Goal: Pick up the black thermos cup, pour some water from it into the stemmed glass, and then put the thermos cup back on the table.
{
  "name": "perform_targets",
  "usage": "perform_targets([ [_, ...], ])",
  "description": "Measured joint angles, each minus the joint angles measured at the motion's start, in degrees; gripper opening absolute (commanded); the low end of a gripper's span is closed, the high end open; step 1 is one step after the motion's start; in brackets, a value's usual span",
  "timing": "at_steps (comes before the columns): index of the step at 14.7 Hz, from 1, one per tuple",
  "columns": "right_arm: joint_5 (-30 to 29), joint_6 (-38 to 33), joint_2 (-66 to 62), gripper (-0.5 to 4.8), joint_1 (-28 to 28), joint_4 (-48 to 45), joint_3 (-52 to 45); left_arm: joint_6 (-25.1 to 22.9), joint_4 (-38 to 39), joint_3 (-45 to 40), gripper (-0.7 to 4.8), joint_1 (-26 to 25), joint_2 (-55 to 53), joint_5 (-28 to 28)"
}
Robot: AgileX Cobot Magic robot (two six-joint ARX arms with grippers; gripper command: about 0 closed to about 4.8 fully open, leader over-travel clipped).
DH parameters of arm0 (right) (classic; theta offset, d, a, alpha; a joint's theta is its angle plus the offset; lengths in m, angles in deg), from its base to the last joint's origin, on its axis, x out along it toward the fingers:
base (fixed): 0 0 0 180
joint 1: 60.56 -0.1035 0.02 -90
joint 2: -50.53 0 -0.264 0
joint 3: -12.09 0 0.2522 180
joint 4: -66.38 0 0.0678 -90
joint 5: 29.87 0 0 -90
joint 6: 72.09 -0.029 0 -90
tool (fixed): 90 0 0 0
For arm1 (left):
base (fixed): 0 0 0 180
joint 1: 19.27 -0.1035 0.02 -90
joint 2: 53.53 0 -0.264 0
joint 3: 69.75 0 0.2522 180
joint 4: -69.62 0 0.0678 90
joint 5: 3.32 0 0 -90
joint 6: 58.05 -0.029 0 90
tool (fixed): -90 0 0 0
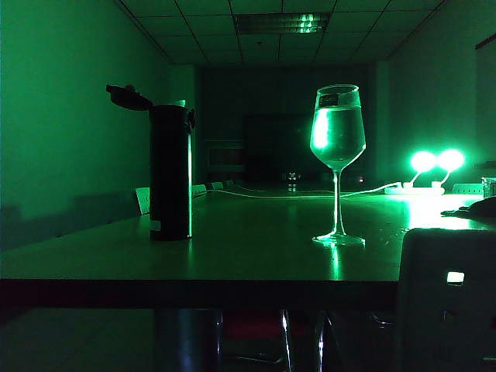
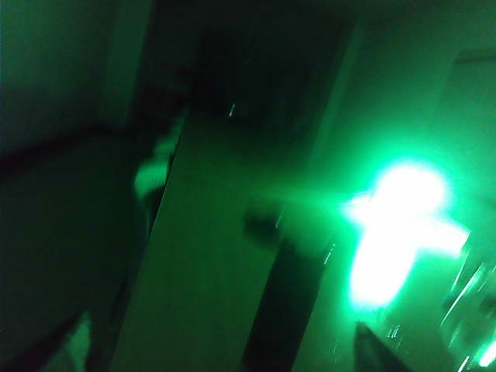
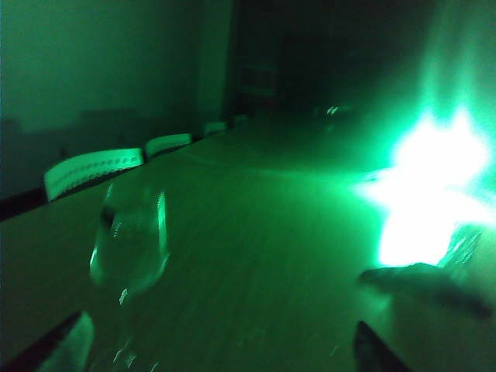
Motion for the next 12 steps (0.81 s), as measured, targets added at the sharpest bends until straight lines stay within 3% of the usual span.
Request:
perform_targets([
  [6,-0.22,0.37,-21.18,4.73,0.0,-1.05,22.29,-2.73,0.52,17.9,4.7,0.02,-19.43,-2.56],
  [8,-3.37,-2.84,-29.07,4.73,-0.02,-1.46,27.26,-2.51,-0.96,21.77,4.71,0.17,-28.83,-5.01],
  [10,-4.48,-6.19,-35.04,4.73,-0.04,-4.2,28.83,-2.49,-5.84,21.81,4.79,5.44,-39.01,-5.44],
  [12,-5.4,-6.62,-42.58,4.74,-1.97,-14.4,28.98,-2.82,-11.04,21.81,4.79,13.59,-48.76,-0.39],
])
